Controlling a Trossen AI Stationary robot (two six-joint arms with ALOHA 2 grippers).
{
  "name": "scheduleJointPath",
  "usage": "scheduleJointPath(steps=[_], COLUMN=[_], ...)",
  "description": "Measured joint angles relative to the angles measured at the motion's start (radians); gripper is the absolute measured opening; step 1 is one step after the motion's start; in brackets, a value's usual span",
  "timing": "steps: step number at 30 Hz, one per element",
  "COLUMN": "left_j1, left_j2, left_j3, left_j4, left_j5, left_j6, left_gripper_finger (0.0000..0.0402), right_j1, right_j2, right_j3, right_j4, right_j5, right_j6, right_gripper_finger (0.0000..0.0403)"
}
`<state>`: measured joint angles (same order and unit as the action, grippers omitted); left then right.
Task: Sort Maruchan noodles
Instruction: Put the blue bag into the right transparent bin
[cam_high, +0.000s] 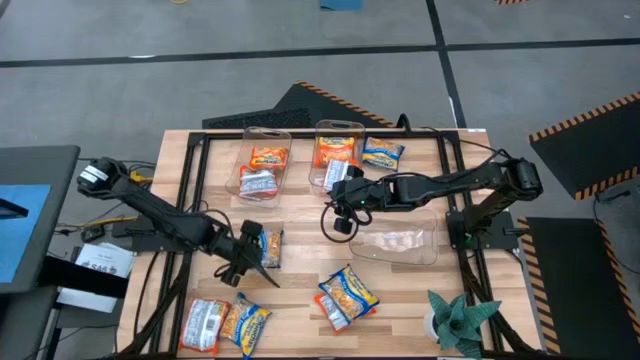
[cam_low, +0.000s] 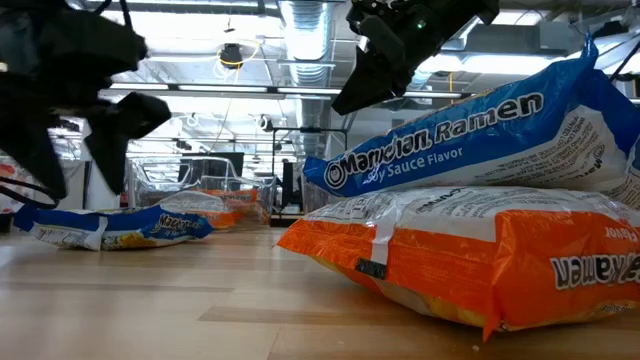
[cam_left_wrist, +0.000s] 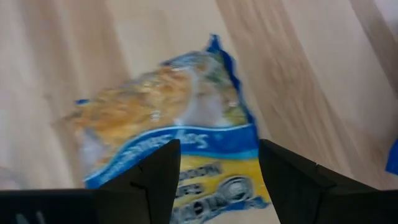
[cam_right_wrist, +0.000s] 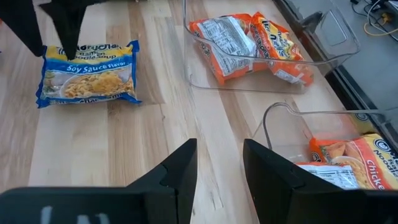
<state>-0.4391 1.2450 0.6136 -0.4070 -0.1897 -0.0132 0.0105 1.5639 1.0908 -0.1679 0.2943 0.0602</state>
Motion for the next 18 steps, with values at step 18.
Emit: scheduleJointPath(steps=[18], left_j1=[-0.103], left_j2=[0.362], left_j3=[0.007], left_j4=[0.009], left_j5=[-0.464], left_j6=[-0.246], left_gripper_finger=[0.0192], right_j1=[0.0], right_j2=[0.0], right_j3=[0.0], right_j4=[-0.004], right_j5=[0.0], right_j6=[0.003], right_gripper_finger=[0.0152])
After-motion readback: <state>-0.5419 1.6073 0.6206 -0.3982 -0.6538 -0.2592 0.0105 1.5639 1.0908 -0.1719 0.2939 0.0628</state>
